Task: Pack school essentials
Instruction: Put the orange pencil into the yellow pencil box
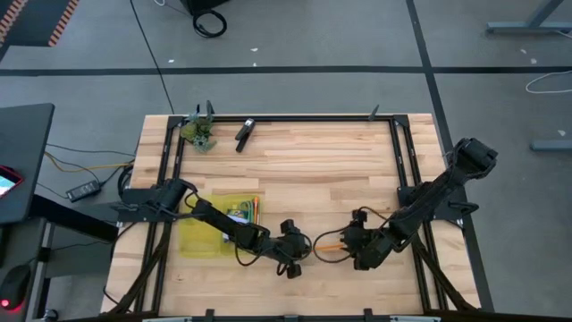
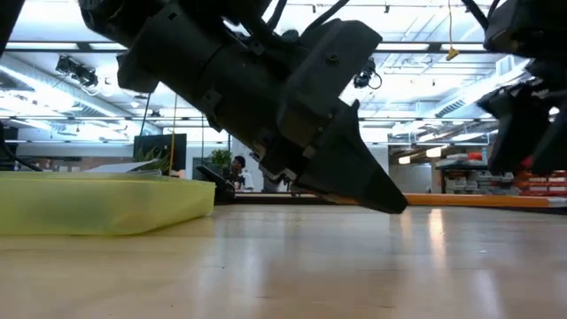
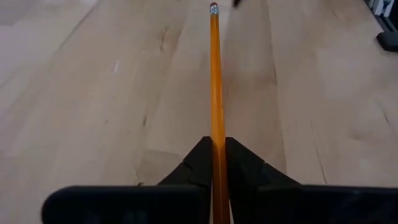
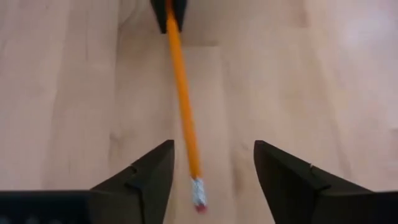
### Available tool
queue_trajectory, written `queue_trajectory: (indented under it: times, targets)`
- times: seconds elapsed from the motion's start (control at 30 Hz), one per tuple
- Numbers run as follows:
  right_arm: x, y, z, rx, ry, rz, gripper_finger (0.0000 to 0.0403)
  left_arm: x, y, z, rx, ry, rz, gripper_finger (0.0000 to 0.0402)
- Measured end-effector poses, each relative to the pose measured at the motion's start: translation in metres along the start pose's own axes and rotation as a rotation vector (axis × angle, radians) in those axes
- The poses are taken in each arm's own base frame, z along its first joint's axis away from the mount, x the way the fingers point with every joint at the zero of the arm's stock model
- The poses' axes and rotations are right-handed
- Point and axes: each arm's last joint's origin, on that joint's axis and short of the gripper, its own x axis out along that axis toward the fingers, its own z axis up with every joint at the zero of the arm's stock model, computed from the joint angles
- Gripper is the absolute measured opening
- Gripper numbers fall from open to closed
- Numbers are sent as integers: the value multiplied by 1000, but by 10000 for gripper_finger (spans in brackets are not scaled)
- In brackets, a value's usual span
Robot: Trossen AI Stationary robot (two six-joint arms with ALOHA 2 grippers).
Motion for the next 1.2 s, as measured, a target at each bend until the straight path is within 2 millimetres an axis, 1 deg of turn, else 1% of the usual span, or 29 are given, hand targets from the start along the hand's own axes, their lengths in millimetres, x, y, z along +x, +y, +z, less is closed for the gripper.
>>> queue_trajectory:
  times: [0.13, 0.3, 0.47, 0.57, 0.8, 1.03, 1.2]
  targets:
    - [-19, -12, 3, 15, -14, -42, 239, -7, 1, 6, 1, 21, 24, 26]
    - [-41, -25, 8, 44, -73, -65, 241, -21, 4, 14, -19, 71, 86, 33]
    - [-55, -33, 11, 65, -144, -112, 241, -37, 6, 20, -54, 115, 149, 28]
    - [-56, -35, 10, 65, -159, -144, 241, -48, 7, 21, -57, 168, 189, 27]
    - [-54, -35, 8, 53, -148, -168, 241, -79, 13, 32, -56, 224, 292, 32]
    - [-55, -34, 7, 48, -144, -163, 241, -113, 13, 43, -87, 234, 354, 31]
    - [-56, -31, 5, 56, -150, -153, 241, -140, 11, 41, -115, 284, 412, 32]
